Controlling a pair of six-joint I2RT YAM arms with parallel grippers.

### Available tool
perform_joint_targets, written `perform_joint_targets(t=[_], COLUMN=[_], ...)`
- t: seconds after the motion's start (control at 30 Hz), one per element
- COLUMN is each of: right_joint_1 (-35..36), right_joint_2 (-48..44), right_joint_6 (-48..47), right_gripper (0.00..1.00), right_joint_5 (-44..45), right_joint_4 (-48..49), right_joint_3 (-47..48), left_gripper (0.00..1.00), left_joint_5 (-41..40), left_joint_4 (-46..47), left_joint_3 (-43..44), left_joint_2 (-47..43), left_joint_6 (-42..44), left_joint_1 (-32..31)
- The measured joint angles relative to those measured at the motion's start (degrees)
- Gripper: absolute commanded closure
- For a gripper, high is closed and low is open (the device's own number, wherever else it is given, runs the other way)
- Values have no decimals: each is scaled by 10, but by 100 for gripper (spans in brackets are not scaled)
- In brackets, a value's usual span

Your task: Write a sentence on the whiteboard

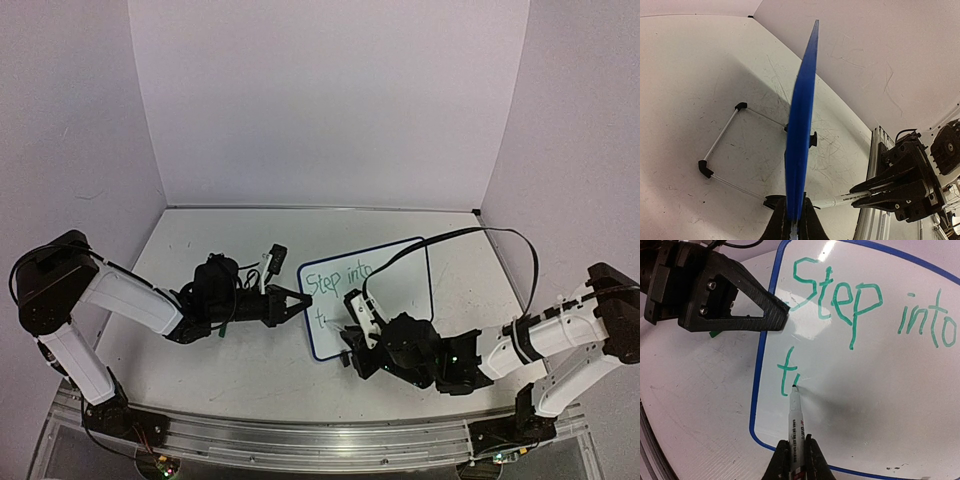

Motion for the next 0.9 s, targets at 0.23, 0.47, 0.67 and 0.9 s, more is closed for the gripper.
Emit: perform_joint_targets(t=[0.23,0.47,0.67,0.9], right_joint_1=[0,1,1,2], right_joint_2=[0,-4,-9,-9], right_joint_6=[8,18,25,24], right_gripper=[100,100,100,100], right_joint_5=[-2,-1,7,19], right_joint_4=[-6,-15,-24,-23], right_joint_3=[-1,-7,-9,-9], left_gripper=[100,100,100,100], left_joint_5=[0,-2,-2,-2], left_joint_4=[0,0,0,0], left_joint_3=[0,0,0,0], left_joint_2=[0,0,0,0], left_joint_6=[0,0,0,0], left_joint_1=[0,0,0,0])
